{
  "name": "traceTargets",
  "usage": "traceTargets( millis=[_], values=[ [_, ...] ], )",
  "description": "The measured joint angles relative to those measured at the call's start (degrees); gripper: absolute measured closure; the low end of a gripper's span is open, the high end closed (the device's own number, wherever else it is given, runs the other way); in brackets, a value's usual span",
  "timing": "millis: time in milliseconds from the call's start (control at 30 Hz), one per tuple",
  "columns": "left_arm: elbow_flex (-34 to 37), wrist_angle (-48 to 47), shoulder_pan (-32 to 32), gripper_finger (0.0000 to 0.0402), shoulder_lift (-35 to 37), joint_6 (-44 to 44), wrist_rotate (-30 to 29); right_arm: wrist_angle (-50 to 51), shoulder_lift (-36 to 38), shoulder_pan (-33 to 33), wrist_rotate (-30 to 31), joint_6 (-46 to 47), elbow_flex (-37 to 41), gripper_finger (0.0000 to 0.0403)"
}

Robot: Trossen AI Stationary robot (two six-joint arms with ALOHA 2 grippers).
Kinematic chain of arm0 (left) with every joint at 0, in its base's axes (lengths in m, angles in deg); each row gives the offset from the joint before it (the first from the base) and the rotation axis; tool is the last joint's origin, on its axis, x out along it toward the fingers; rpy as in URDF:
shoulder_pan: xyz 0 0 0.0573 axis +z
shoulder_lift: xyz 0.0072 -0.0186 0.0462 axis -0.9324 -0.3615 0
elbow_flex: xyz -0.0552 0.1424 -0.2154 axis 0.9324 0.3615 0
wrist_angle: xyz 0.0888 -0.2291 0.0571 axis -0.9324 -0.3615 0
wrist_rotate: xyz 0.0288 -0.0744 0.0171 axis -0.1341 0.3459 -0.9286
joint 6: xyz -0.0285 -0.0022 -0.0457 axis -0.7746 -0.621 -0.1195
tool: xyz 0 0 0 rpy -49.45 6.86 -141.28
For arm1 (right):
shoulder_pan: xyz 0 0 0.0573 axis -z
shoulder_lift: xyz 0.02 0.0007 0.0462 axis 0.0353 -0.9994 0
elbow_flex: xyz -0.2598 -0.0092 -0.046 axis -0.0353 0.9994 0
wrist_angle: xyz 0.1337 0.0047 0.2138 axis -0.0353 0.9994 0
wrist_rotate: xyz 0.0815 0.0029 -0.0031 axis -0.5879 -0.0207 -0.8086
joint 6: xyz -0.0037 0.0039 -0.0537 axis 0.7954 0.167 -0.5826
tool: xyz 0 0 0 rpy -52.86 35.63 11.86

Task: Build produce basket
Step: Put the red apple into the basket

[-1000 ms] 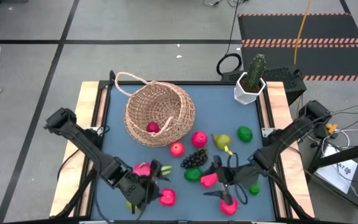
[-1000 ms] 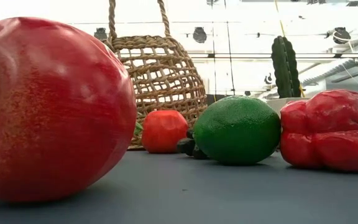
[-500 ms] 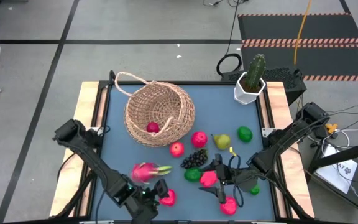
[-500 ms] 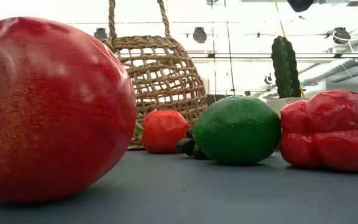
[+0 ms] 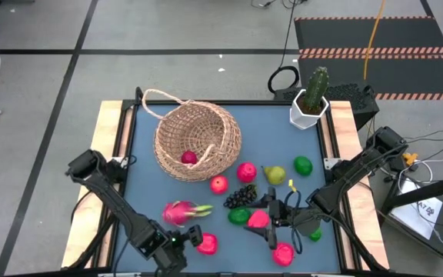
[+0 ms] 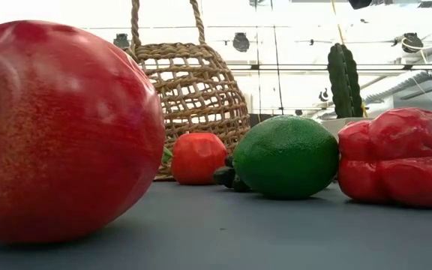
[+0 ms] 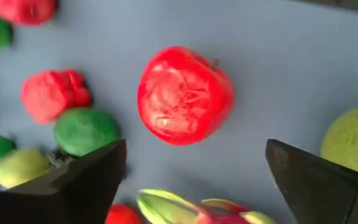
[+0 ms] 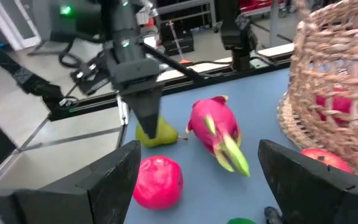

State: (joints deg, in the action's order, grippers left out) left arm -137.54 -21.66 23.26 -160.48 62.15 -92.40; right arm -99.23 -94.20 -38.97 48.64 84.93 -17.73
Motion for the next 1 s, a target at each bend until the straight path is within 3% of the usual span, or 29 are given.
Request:
traceTargets(
  millis=[300,467,1000],
  values=[
    [0.26,6.3,0.5,0.0022,-4.31,15.06,-0.5,-0.06,0.0,0.0,0.28,0.12,-0.02,0.0085],
    [0.27,9.85,1.43,0.0004,-5.48,19.43,-0.53,-0.04,0.0,0.0,0.15,-0.04,-0.02,0.0085],
    [0.26,11.27,3.47,0.0004,-8.26,31.38,3.76,0.0,0.0,0.0,-0.19,-0.61,-0.07,0.0085]
  ],
)
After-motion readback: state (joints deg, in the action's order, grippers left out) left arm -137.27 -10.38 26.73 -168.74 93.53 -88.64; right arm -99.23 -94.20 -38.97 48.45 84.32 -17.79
